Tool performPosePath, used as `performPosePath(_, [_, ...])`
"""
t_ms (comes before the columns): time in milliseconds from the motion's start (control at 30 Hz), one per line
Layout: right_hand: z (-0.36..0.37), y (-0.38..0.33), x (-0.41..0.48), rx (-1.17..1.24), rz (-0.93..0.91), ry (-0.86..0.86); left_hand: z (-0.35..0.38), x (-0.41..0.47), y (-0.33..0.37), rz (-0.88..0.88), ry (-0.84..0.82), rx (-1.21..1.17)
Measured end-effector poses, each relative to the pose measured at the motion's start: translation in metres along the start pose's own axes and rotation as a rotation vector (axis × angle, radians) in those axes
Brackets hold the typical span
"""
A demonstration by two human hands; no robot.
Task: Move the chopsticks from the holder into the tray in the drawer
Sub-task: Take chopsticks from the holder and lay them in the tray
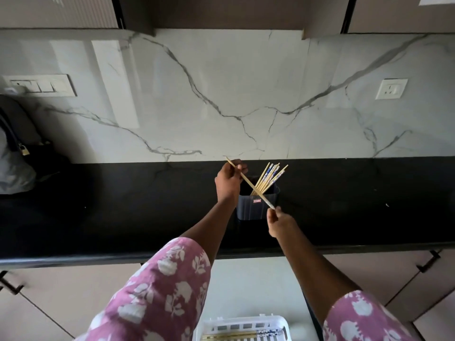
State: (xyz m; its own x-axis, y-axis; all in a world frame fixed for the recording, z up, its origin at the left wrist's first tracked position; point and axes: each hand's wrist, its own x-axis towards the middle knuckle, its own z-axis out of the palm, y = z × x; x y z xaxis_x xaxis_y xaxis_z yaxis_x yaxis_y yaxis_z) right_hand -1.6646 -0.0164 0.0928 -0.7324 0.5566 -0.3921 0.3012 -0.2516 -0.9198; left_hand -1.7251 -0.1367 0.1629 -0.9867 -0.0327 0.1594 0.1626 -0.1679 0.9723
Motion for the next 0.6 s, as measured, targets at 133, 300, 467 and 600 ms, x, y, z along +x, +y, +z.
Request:
performPosePath(133, [0.010,0.011,0.011,-0.204,0.052,0.009,-0.010,-0.001,0.003,0.023,-0.042,0.069])
performPosePath(300, [0.023,0.000,-0.009,-0.518,-0.590,-0.048,-0.022,-0.002,-0.006,-0.004,-0.063,0.115])
performPosePath(467, [0.038,0.002,-0.016,-0.809,-0.852,-0.220,-0.031,-0.012,-0.022,-0.068,-0.088,0.117])
performPosePath(600, [0.036,0.028,-0.017,-0.854,-0.852,-0.248,-0.049,-0.016,-0.049,-0.121,-0.120,0.194])
